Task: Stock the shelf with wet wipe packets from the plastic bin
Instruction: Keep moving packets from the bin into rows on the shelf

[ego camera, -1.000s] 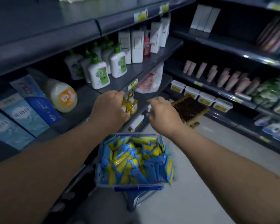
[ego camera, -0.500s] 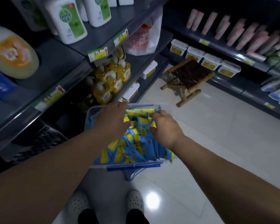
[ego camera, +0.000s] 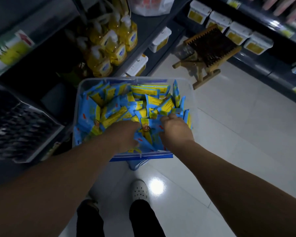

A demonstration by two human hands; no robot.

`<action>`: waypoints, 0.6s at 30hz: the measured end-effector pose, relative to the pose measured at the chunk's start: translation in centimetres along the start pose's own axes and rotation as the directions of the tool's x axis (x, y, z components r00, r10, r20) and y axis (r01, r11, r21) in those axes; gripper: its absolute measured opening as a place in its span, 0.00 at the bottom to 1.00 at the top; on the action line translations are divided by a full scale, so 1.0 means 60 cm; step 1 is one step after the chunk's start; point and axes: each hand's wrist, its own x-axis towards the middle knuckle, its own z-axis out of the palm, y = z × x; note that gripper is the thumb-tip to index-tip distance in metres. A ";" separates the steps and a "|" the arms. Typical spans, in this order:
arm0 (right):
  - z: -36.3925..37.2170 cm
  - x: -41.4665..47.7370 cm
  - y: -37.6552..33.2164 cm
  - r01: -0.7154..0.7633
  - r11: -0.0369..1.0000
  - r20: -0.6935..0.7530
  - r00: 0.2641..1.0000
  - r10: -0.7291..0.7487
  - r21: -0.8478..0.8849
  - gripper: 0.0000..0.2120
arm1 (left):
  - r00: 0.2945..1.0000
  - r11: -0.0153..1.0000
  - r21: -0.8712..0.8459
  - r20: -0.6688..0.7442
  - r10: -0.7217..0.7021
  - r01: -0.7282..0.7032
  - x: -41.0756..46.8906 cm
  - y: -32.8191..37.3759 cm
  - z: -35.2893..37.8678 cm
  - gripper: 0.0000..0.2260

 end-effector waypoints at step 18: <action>-0.028 0.026 -0.027 -0.038 0.941 0.048 0.999 0.023 0.338 0.13 | 0.978 0.958 -0.286 -0.189 -0.094 0.037 -0.014 -0.050 -0.012 0.06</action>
